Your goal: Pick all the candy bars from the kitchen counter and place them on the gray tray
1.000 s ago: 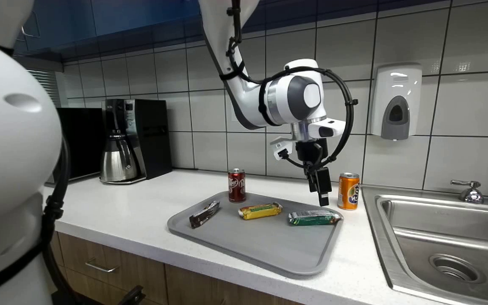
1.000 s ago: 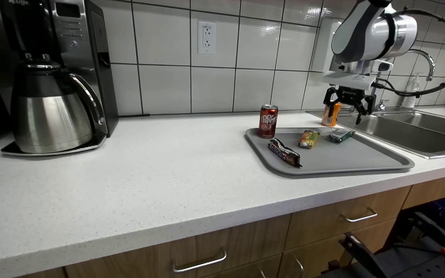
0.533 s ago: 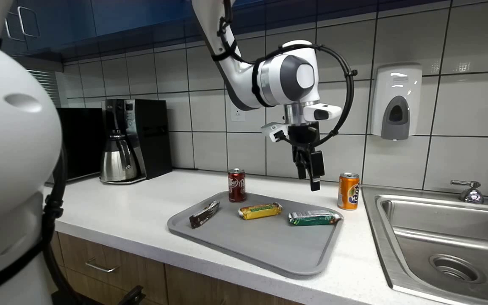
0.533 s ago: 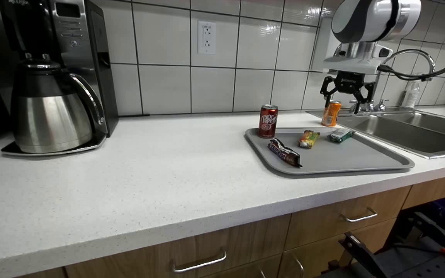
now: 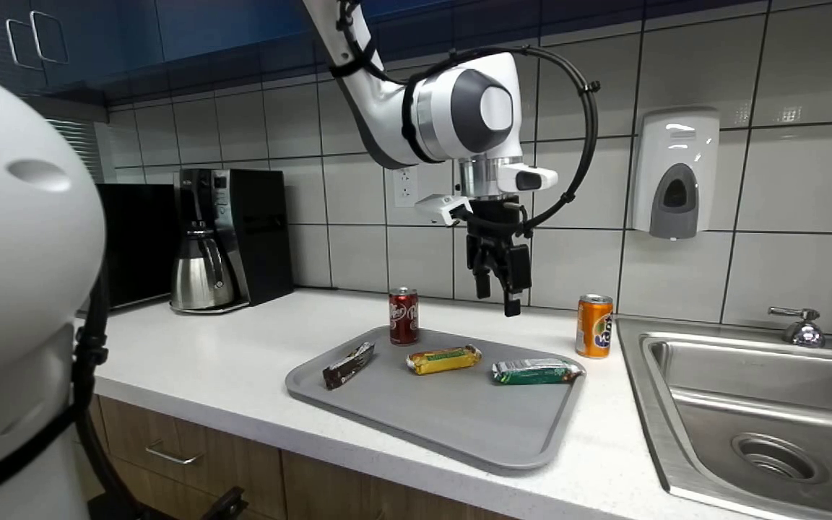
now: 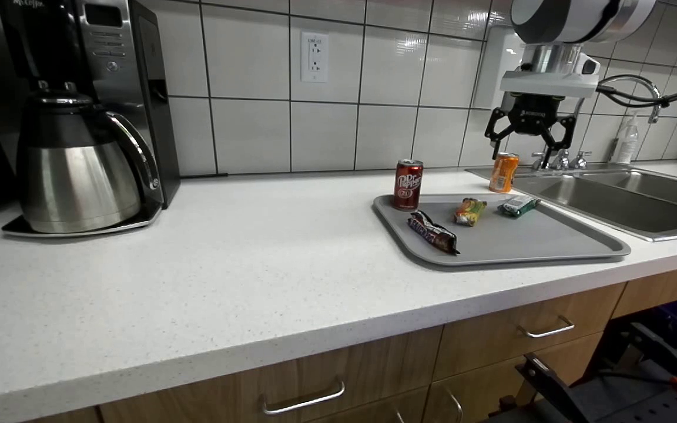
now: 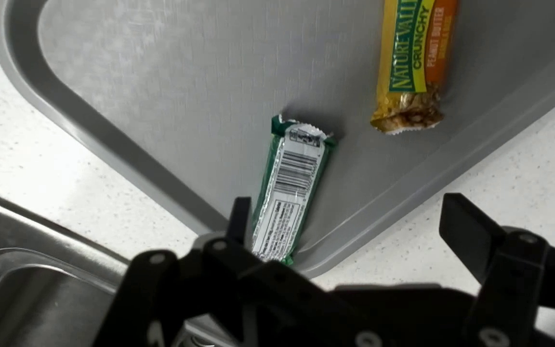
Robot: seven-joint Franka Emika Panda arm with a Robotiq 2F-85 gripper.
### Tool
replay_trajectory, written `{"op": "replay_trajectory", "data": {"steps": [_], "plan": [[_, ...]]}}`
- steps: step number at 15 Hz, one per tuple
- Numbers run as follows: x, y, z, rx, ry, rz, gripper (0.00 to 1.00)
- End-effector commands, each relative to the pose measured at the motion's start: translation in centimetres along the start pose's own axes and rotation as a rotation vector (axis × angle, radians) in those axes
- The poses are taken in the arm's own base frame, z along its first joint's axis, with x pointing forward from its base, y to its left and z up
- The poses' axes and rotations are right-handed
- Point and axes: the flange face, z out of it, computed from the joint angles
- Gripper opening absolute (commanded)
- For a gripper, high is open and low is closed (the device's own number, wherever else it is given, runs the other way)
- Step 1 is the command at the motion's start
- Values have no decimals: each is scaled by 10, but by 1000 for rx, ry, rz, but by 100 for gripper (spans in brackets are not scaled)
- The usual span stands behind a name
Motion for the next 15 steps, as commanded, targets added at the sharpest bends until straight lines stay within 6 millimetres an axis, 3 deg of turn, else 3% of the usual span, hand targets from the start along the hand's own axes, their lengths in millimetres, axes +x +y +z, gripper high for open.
{"op": "replay_trajectory", "data": {"steps": [1,11,14,15], "plan": [[-33,11,-10,12,-13,-94,100],[-97,30,-19,31,-39,-314,100],[-108,34,-23,37,-39,-355,100],[-97,24,-13,35,-48,-312,100]]}}
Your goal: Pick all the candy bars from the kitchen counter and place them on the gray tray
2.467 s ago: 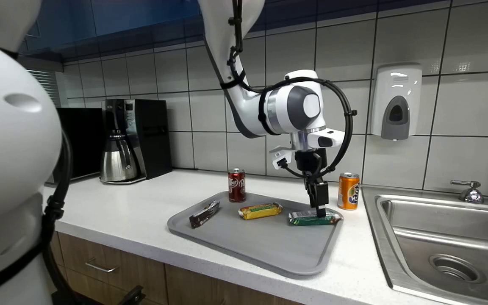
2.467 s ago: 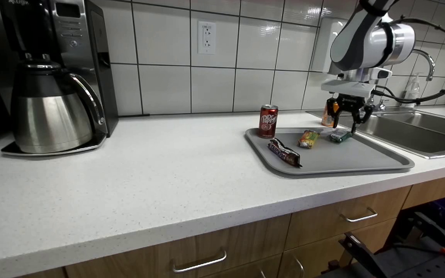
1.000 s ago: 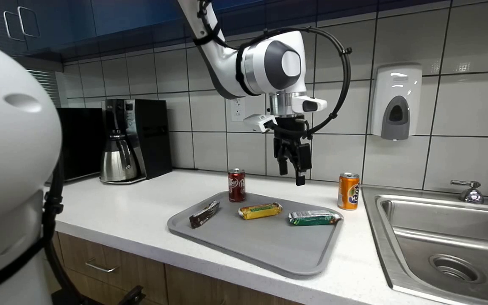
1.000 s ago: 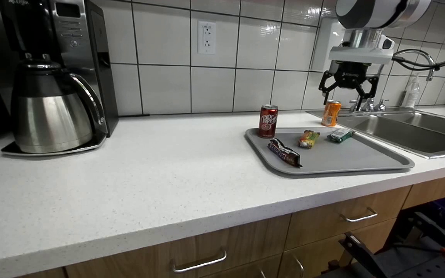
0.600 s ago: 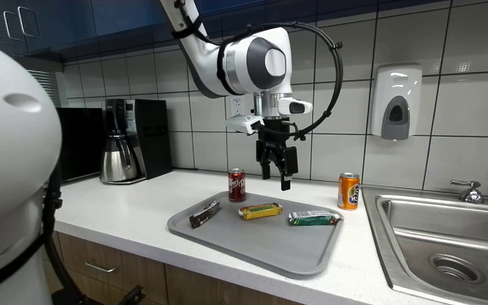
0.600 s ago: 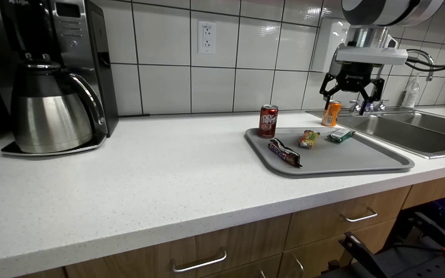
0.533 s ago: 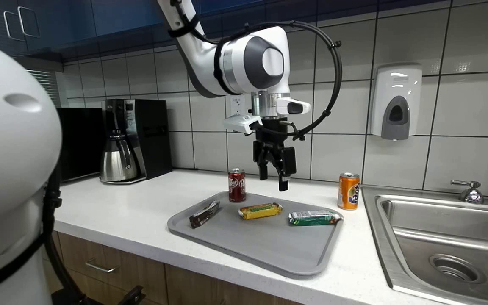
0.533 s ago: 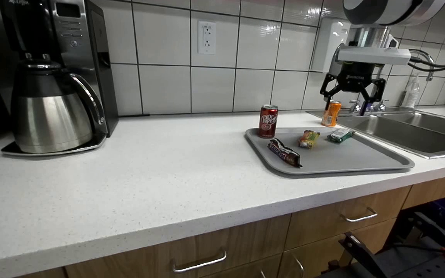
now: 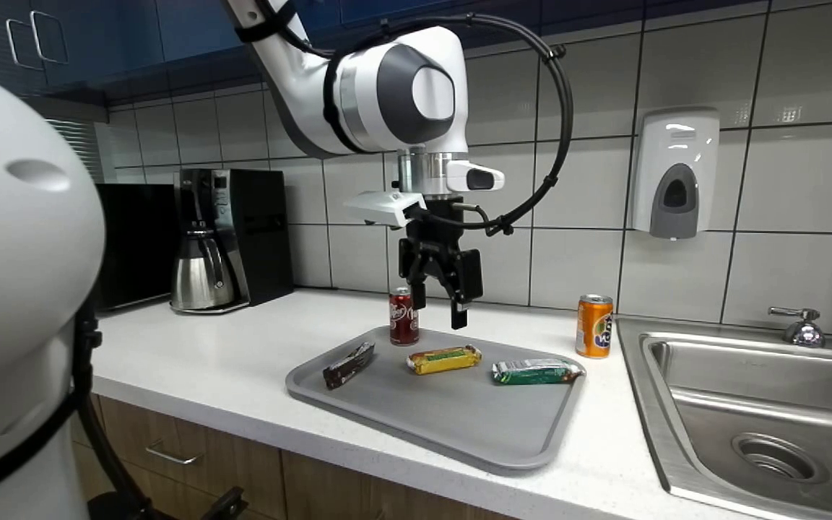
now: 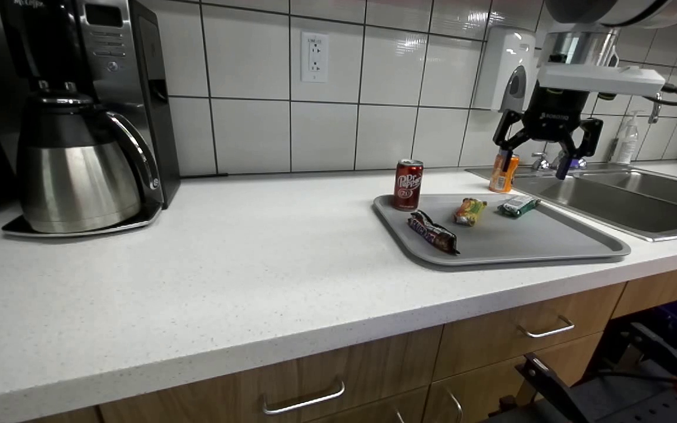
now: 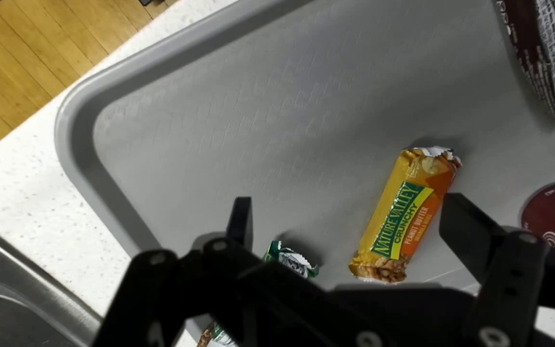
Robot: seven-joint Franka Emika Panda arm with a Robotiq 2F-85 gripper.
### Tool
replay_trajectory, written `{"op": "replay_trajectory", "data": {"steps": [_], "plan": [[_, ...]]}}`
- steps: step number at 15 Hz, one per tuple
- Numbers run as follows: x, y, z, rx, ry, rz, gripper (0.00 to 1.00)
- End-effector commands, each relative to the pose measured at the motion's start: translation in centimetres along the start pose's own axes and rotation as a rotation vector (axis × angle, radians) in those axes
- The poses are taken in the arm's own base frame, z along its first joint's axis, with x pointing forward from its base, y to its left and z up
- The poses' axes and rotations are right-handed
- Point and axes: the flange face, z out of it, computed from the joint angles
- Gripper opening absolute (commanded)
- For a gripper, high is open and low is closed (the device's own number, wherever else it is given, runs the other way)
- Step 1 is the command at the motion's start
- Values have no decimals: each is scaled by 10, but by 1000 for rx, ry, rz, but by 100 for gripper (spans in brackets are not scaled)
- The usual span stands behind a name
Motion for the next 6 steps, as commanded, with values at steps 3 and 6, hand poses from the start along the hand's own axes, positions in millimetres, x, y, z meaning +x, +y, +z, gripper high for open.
{"op": "replay_trajectory", "data": {"steps": [3,6], "plan": [[-2,-1,0,1,-2,-3,100],[-2,-1,3,-2,-6,-5,100]]}}
